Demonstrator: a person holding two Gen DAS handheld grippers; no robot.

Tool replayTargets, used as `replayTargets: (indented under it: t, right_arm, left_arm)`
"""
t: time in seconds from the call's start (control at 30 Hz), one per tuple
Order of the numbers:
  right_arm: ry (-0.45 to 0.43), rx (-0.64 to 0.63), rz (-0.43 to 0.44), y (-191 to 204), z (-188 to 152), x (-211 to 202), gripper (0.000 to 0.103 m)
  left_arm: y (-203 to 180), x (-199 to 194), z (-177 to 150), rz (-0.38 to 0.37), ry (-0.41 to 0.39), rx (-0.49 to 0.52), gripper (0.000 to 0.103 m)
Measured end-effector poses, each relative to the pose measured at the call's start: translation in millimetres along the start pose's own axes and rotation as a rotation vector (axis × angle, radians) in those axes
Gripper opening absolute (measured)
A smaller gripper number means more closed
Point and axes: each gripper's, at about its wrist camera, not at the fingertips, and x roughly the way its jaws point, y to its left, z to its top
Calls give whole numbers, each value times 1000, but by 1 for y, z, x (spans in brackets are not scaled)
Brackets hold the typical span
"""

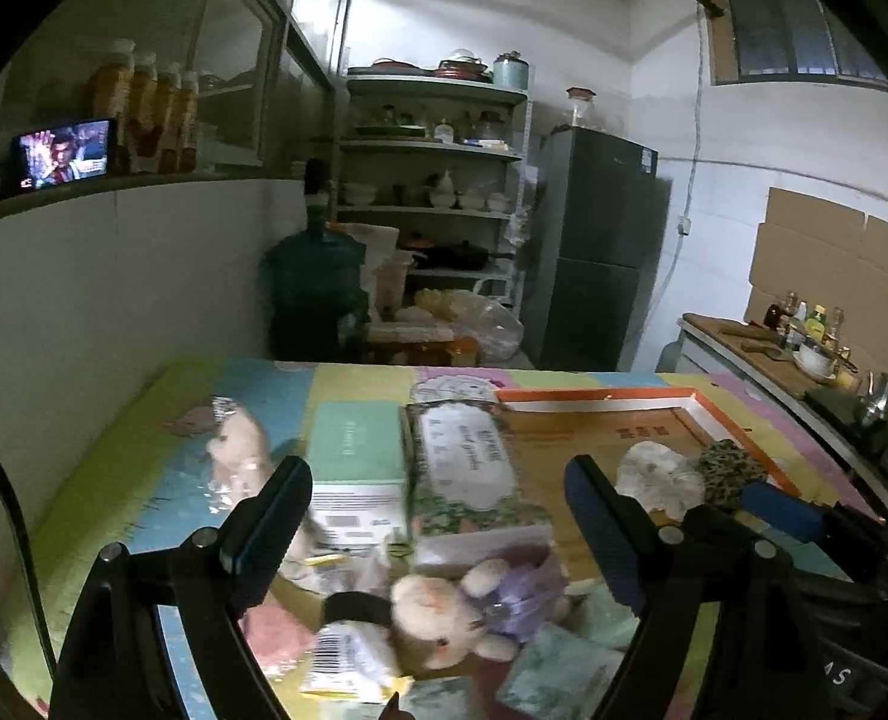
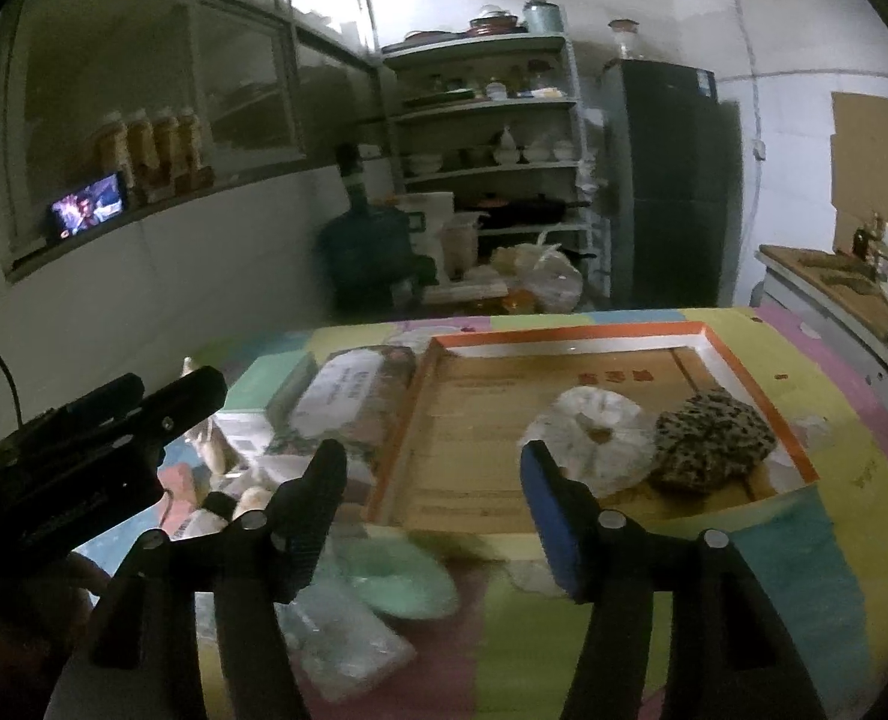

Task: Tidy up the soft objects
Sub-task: 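Withdraw both tools from the tray back toward the pile, then grasp the pink pouch with the left tool while the right tool grasps the tiara teddy bear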

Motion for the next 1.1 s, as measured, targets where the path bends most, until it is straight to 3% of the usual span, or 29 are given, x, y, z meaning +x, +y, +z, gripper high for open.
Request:
replayTargets:
  t: [0.3,0.63,1.1]
  right_arm:
    - [-5,-23,18,24,-2,0,73]
    - [5,-42,41,43,-7,6,74]
    - [110,-119,195,100,-39,40,74]
  left_arm:
    - [38,-13,-5,62,-13,-20,86]
    - [95,-29,-16,134,-25,-83,86]
    - [158,-27,-45,206,35,-165,86]
